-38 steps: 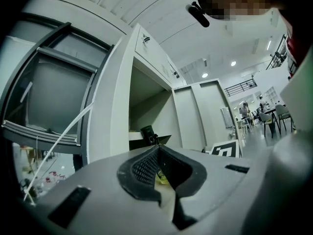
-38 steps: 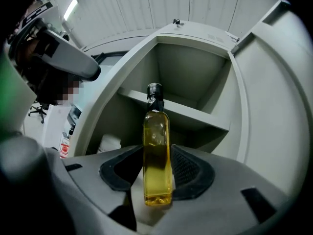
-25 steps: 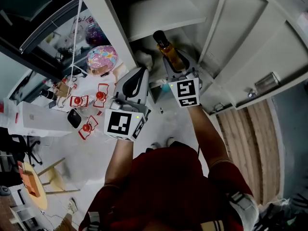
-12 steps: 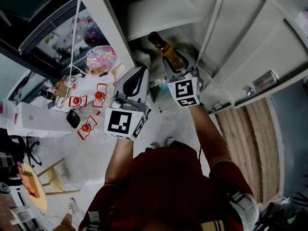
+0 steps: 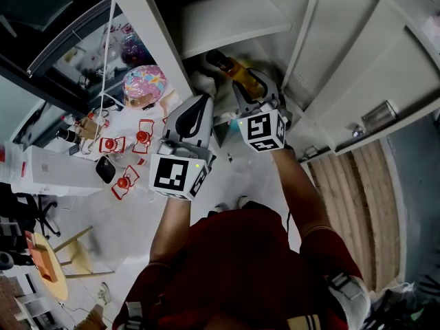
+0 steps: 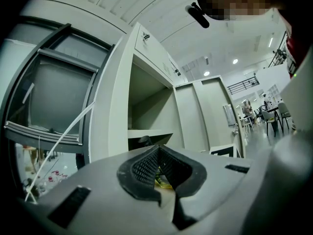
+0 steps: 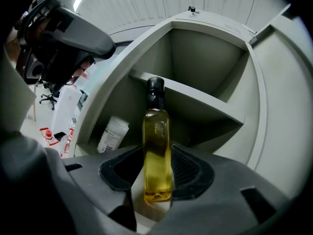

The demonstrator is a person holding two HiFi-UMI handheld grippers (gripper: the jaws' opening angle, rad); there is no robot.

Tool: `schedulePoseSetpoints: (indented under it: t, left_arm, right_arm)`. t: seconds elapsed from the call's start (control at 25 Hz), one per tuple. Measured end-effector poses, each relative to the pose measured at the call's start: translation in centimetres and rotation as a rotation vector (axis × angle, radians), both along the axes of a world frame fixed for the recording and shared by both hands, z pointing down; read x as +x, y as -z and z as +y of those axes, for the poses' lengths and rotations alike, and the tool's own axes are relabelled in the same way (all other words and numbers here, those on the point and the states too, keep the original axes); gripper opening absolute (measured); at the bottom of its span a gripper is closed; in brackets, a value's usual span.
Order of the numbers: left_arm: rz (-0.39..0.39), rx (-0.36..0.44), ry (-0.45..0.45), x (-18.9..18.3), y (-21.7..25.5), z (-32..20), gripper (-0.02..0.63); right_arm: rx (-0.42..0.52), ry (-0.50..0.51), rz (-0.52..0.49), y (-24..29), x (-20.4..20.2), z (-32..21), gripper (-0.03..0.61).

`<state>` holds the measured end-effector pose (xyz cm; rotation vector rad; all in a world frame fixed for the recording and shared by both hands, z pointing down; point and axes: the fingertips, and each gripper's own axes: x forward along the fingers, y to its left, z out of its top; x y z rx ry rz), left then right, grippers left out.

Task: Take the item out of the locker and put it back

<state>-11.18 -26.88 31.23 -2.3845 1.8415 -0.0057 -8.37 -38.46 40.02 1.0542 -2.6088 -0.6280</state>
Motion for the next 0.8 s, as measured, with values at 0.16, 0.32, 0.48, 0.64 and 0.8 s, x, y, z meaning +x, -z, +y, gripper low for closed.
schedulePoseSetpoints:
  t: [0.16,0.32,0.48,0.64,0.8]
  left_arm:
    - [0.005,0.003,0.007,-0.1,0.0,-0.1,0.006]
    - [0.0,-0.002,0.003,0.0,-0.1,-0.2,0.006]
    - [-0.001,-0.003,0.002,0.1,-0.2,-0.2,0.006]
    - [-0.003,-0.003,0.002,0.1,-0.1,-0.3,0.006]
    - [-0.001,0.0,0.003,0.0,-0.2,-0.5,0.006]
  right_arm:
    - [-0.002,-0.004,0.002,-0.1,0.0,-0.3,0.173]
    - [-0.001,-0.01,0.012,-0.2,0.0,-0.7,0.173]
    - [0.004,-0.016,0.027,-0.3,0.0,-0.8,0.173]
    - [0.009,-0.017,0.043,-0.3,-0.3,-1.1,0.173]
    - [0.009,-0.017,0.049,-0.5,-0.5,-1.6,0.173]
